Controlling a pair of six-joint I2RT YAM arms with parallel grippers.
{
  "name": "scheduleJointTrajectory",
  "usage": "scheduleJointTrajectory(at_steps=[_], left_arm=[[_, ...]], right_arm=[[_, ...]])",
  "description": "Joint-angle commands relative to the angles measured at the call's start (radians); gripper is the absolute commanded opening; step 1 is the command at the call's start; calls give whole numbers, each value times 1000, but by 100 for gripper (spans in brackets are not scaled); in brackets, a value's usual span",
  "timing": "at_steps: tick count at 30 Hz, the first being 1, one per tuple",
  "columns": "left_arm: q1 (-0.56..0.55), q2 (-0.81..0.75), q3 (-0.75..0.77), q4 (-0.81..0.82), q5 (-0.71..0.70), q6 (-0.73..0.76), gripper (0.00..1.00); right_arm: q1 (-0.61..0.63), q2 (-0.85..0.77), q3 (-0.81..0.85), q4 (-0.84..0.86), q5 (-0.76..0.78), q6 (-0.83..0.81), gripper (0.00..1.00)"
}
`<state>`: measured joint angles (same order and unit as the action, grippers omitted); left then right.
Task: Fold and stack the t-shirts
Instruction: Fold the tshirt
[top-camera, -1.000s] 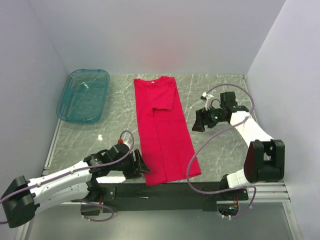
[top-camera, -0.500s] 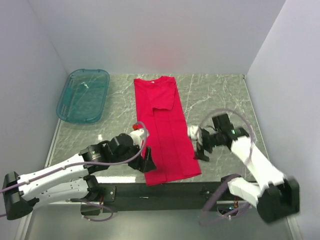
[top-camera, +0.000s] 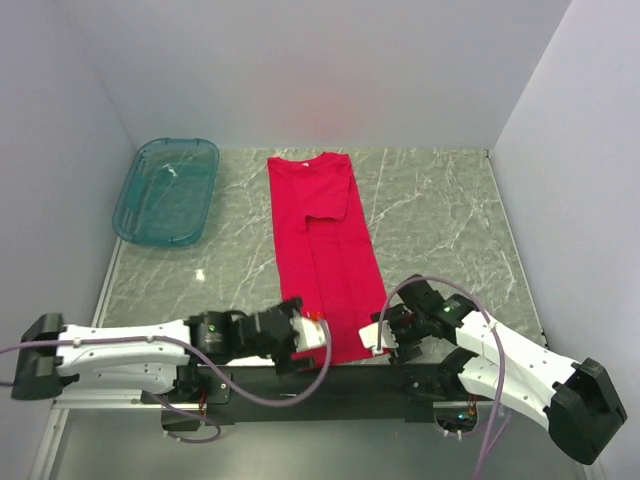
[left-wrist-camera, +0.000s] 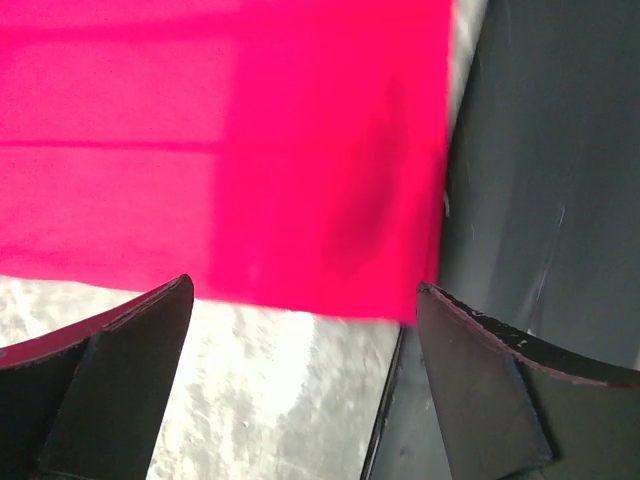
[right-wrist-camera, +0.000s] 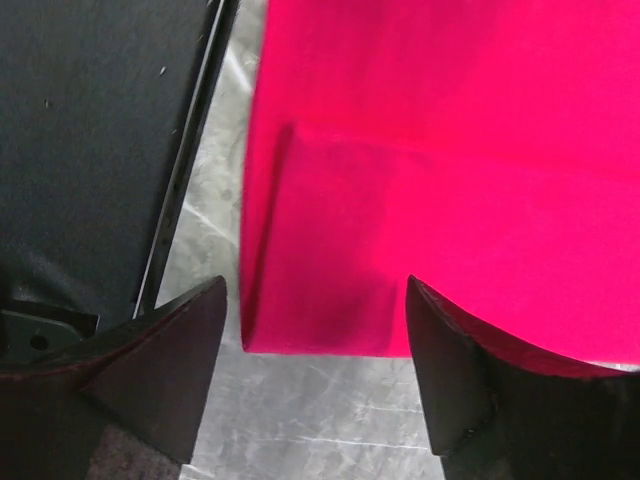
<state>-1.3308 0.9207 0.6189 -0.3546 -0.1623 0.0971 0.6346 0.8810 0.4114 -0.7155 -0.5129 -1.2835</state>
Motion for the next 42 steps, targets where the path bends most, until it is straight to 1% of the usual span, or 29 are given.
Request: scheduleJointTrajectory(at_steps=[1,6,9,13,18,20,23,24,25,26,28,29,31,33,34,35,37,39,40,41,42], left_arm=[[-91,42,-50,104,-123,118,97],[-155,161,-81,184,-103,93,86],[-179,224,-77,210,-97,90,84],[-199,279,-81,246,-75,92,84],[-220,336,-71,241,-75,116,84],[-220,378,-67,229,-85,131,83],[-220,425,-88,240,-124,141,75],[-220,431,-91,243,-137,142,70],[-220,437,-96,243,-157,135,67],[-220,437,-102,246,-166,133,65],[-222,425,-108,250,-178,127,63],[-220,420,-108,252,-184,127,62],[-220,414,-110,252,-192,130,58],[-220,415,-114,259,-198,133,52],[-220,421,-114,256,-201,135,51],[-222,426,-114,256,-200,136,50],[-220,444,-113,258,-206,135,47],[-220,455,-113,264,-203,135,43],[-220,466,-113,267,-201,135,41],[-220,471,-111,266,-201,138,39],[-220,475,-110,267,-203,136,36]], right_arm=[[56,-20,-16,71,88,7,78],[102,-19,-17,70,102,30,69],[114,-11,-14,70,117,46,64],[117,-19,-19,79,126,67,61],[119,-37,-28,82,120,81,57],[117,-36,-28,82,122,81,55],[119,-34,-26,88,126,85,54],[119,-33,-26,90,126,88,51],[117,-33,-25,94,131,98,50],[117,-31,-26,108,134,105,47],[117,-28,-25,113,137,113,44],[119,-24,-25,119,139,116,40],[119,-19,-22,122,136,122,36],[117,-16,-20,126,129,127,23],[117,-17,-20,129,129,131,18],[117,-22,-23,133,126,131,16],[117,-28,-26,133,123,133,15],[119,-30,-26,128,125,135,19],[117,-28,-25,120,125,133,23],[117,-28,-25,110,128,135,37],[117,-30,-14,100,126,138,43]])
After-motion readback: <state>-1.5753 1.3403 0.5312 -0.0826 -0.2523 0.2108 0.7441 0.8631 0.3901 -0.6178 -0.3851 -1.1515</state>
